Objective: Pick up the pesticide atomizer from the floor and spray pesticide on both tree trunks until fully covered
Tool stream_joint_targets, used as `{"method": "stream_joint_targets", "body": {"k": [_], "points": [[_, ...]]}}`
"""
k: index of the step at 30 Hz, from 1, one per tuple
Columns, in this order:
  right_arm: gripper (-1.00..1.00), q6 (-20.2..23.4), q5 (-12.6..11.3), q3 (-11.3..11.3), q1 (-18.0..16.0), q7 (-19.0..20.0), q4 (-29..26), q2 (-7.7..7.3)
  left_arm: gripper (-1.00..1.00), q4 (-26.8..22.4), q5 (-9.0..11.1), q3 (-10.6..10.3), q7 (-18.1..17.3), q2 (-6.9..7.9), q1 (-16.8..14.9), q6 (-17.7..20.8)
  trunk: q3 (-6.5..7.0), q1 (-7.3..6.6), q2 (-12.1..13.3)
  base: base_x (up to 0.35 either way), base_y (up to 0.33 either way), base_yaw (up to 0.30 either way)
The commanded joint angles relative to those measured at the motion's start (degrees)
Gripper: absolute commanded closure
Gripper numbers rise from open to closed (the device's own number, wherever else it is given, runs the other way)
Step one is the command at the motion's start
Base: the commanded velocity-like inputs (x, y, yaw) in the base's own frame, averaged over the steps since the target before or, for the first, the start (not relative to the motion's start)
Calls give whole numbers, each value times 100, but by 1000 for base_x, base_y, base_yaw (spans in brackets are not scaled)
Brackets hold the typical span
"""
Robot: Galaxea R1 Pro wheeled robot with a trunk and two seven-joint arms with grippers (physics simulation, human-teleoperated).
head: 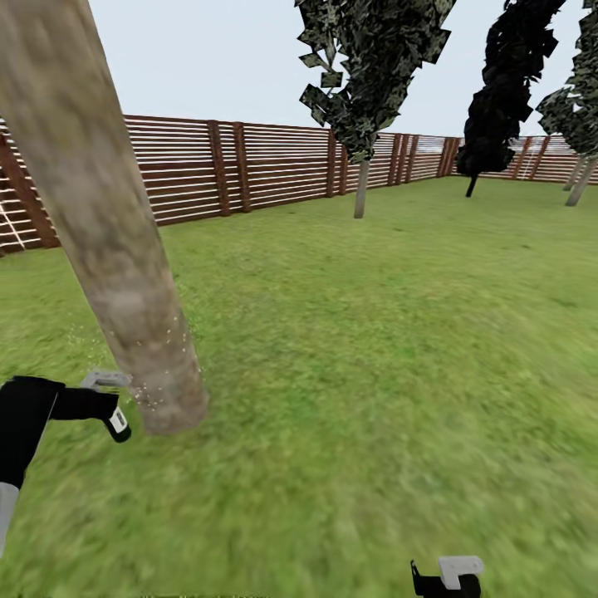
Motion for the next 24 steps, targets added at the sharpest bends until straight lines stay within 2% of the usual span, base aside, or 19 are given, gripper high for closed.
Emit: {"method": "stream_joint_targets", "body": {"k": [1, 2, 3, 4, 5, 6, 7, 9, 10, 12, 13, 14, 15, 17, 21, 24], "points": [[-100, 2, 0, 1, 0, 0, 0, 0, 100, 13, -30, -56, -137, 16, 17, -15, 0, 0, 0, 0, 0, 244], [-100, 2, 0, 1, 0, 0, 0, 0, 100, 15, -61, -79, -208, 35, 26, -17, 0, 0, 0, 0, 0, 140], [-100, 1, 0, 1, 0, 0, 0, 0, 100, -19, -225, -213, -386, 44, 48, -18, 0, 0, 0, 0, 0, 37], [-100, -1, 0, 1, 0, 2, 0, 0, 100, -16, -432, -440, -519, 59, 47, -12, 0, 0, 0, 0, 0, 12], [-100, -1, 0, 1, 0, 1, 0, 0, 100, -12, -576, -512, -592, 79, 45, -10, 0, 0, 0, 0, 0, 4], [-100, -2, 0, 1, 0, 0, 0, 0, 100, -15, -631, -532, -630, 100, 49, -10, 0, 0, 0, 0, 0, 2], [-100, 0, 0, 1, 0, 0, 0, 0, 100, -14, -679, -540, -728, 115, 56, -10, 0, 0, 0, 0, 0, 1], [-100, 2, 0, 1, 0, 1, 0, 0, 100, -21, -718, -540, -1003, 267, 57, -10, 0, 0, 0, 0, 0, 0], [-100, 0, 0, 1, 0, 5, 1, 0, 100, -19, -720, -539, -1064, 339, 40, -10, 0, 0, 0, 71, 64, 0], [-100, 0, 0, 1, 2, 6, 0, 0, 100, -10, -776, -538, -1093, 385, 18, 7, 0, 0, 0, 184, 154, 0], [-100, -2, 0, 1, 0, 5, 0, 0, 100, 24, -1025, -531, -1090, 431, 18, 70, 0, 0, 0, 260, 214, 0], [-100, -2, 0, 1, 0, 5, 0, 0, 100, 47, -1189, -498, -1090, 453, 25, 91, 0, 0, 0, 269, 225, 0], [-100, 0, 0, 1, 0, 7, 0, 0, 100, 59, -1290, -329, -1079, 458, 34, 100, 0, 0, 0, 274, 230, 0], [-100, -2, 0, 1, 0, 5, 0, 0, 100, 65, -1338, -225, -1058, 455, 49, 97, 0, 0, 0, 276, 232, 0], [-100, -4, 0, 1, 0, 1, 0, 0, 100, 179, -1346, -219, -1040, 454, 85, 96, 0, 0, 0, 201, 161, 2], [-100, -3, 0, 1, 0, 0, 0, 2, 100, 459, -1351, -209, -952, 460, 88, 78, 0, 0, 0, 22, 16, 181]]}}
